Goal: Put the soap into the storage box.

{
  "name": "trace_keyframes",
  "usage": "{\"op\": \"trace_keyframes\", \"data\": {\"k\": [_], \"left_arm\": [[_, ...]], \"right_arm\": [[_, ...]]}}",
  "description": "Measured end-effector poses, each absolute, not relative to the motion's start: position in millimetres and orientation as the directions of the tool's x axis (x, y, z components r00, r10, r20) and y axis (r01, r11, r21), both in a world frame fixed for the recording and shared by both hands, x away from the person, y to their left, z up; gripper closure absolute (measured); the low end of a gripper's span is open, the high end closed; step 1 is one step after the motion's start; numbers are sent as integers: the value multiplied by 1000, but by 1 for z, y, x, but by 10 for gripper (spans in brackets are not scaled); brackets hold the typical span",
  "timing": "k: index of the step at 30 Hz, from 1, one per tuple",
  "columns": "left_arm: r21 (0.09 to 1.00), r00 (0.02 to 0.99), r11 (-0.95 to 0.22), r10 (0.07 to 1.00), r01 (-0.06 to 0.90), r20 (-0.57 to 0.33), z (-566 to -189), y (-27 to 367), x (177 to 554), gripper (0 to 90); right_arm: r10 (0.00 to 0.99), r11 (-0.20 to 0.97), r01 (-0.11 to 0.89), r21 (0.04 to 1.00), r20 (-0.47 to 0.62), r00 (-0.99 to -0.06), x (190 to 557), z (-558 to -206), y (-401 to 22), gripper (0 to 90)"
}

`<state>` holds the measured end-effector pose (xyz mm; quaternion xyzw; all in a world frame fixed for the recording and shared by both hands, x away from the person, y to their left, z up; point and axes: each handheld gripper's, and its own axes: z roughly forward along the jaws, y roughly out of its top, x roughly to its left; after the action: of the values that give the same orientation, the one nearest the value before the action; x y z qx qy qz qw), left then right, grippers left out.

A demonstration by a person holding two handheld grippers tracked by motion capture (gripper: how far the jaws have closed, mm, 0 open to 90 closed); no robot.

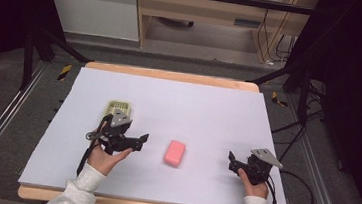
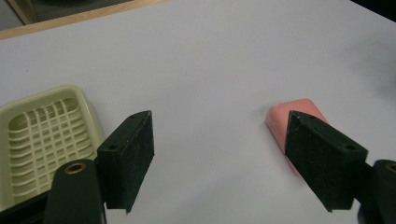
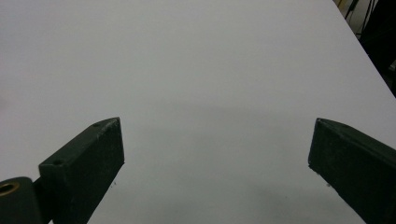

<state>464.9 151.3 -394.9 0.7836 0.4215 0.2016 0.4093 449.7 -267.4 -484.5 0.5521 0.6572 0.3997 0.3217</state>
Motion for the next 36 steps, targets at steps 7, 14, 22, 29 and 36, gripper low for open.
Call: {"op": "trace_keyframes", "data": {"k": [7, 14, 22, 29, 36], "left_arm": [[795, 582, -337, 813, 504, -24, -396, 136, 468, 237], [785, 595, -354, 804, 508, -23, -397, 124, 470, 237], [767, 609, -374, 793, 521, -28, -400, 109, 474, 231], [755, 618, -385, 786, 531, -34, -403, 99, 476, 225], [742, 627, -394, 778, 542, -45, -408, 87, 478, 215]], "right_arm": [[983, 71, 469, 880, 18, -183, 450, -485, -267, 39], [983, 70, 471, 879, 20, -185, 450, -485, -268, 39], [983, 68, 472, 879, 23, -184, 450, -485, -268, 39], [982, 68, 472, 879, 24, -185, 450, -485, -268, 39], [982, 68, 473, 878, 25, -187, 450, -485, -268, 39]]}}
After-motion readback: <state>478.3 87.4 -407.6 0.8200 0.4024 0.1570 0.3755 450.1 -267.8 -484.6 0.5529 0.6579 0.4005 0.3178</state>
